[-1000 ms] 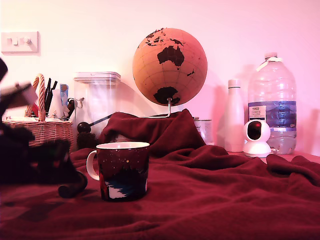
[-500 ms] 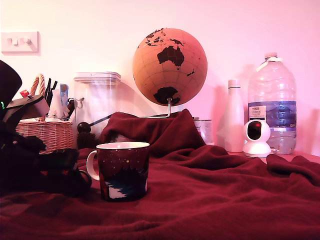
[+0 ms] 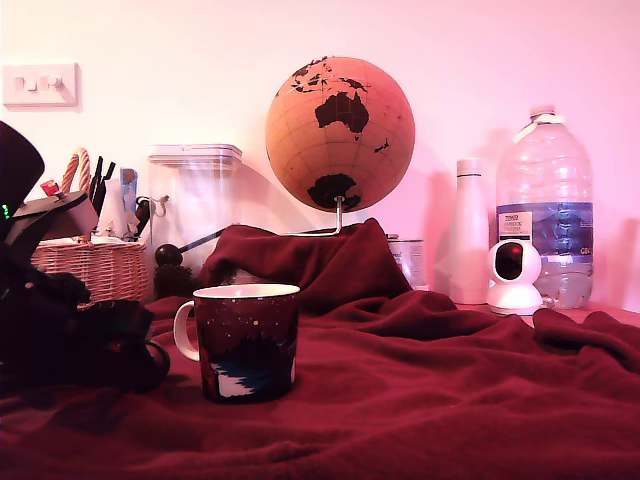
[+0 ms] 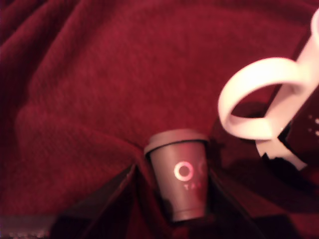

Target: Pick up the coffee capsules on the table and drop them inside the coffee cup

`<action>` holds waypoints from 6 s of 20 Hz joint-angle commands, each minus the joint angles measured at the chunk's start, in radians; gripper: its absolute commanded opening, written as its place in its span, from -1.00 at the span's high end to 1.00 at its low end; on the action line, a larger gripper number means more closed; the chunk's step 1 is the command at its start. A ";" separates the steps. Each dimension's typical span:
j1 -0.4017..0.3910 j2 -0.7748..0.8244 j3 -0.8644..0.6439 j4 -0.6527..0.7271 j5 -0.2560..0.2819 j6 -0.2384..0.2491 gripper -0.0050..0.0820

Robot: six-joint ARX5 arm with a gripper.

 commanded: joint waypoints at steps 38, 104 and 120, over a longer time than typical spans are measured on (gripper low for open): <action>-0.002 -0.404 -0.015 -0.351 0.010 0.043 0.42; 0.043 -0.529 -0.015 -0.570 0.079 0.135 0.48; -0.100 -0.759 -0.015 -0.686 0.245 0.080 0.48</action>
